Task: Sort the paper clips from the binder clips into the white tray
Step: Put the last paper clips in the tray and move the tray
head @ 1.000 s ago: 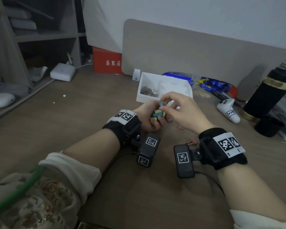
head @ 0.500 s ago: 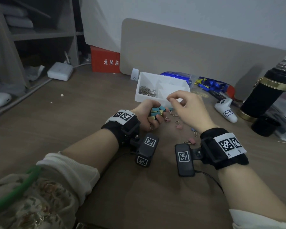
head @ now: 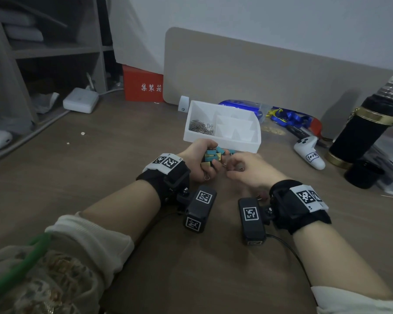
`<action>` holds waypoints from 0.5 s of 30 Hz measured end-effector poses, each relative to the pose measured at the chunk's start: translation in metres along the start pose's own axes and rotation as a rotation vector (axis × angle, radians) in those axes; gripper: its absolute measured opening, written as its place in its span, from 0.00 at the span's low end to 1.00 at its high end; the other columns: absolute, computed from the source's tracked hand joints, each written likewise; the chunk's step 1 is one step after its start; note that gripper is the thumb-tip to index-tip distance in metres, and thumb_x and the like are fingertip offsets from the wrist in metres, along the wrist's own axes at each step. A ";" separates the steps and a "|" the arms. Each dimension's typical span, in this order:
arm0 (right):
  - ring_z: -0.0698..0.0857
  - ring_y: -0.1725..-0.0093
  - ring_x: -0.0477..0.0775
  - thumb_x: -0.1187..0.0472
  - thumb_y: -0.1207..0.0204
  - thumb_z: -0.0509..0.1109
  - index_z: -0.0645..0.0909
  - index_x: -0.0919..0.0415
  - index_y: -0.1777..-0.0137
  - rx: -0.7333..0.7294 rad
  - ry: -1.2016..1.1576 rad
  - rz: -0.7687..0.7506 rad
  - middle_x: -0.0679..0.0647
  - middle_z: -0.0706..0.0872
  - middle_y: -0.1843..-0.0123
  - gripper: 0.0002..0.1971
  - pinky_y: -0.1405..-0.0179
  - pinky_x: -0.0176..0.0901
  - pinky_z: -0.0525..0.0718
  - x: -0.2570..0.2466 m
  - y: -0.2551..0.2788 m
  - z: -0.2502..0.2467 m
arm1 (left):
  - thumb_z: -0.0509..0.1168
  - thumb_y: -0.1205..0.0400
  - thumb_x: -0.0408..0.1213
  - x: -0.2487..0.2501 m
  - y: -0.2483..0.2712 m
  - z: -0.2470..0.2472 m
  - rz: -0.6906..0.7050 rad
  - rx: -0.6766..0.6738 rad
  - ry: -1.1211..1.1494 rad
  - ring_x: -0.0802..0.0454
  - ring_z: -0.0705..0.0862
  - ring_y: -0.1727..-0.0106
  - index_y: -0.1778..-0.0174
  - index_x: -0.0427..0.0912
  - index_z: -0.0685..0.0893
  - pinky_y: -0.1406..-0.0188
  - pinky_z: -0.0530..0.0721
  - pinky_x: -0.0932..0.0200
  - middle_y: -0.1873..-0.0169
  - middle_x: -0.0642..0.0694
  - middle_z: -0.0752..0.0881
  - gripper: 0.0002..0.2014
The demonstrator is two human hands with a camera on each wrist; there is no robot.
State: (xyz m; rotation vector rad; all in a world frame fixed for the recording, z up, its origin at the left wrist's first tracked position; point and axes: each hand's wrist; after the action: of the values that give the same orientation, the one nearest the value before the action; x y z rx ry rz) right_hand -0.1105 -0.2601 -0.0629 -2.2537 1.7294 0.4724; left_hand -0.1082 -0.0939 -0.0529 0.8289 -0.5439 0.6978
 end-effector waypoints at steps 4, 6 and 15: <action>0.81 0.52 0.51 0.64 0.23 0.71 0.79 0.54 0.55 0.001 -0.058 0.020 0.53 0.84 0.51 0.05 0.60 0.37 0.75 0.000 0.002 -0.001 | 0.52 0.16 0.44 0.000 0.000 0.002 0.008 0.042 -0.017 0.58 0.68 0.86 0.60 0.39 0.76 0.88 0.57 0.74 0.75 0.47 0.76 0.14; 0.81 0.52 0.52 0.64 0.23 0.70 0.78 0.54 0.54 0.026 -0.049 0.031 0.53 0.84 0.52 0.05 0.58 0.38 0.75 0.001 0.002 0.000 | 0.52 0.16 0.44 0.000 0.000 0.001 0.004 0.043 -0.016 0.58 0.68 0.86 0.60 0.39 0.76 0.89 0.57 0.75 0.76 0.47 0.77 0.15; 0.77 0.66 0.42 0.61 0.22 0.71 0.78 0.59 0.47 0.404 -0.474 -0.050 0.52 0.84 0.52 0.07 0.70 0.33 0.74 -0.012 0.004 -0.017 | 0.50 0.14 0.45 0.000 -0.002 0.000 -0.017 0.043 -0.038 0.59 0.69 0.86 0.58 0.37 0.81 0.93 0.60 0.74 0.72 0.48 0.75 0.19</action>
State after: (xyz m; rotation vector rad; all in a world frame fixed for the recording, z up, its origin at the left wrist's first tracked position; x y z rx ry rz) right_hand -0.1158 -0.2573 -0.0425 -1.7265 1.3766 0.5364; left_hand -0.1066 -0.0952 -0.0541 0.8872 -0.5573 0.6813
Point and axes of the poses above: each hand's wrist, its own y-axis away from the middle knuckle, its own z-axis out of the palm, x = y × z
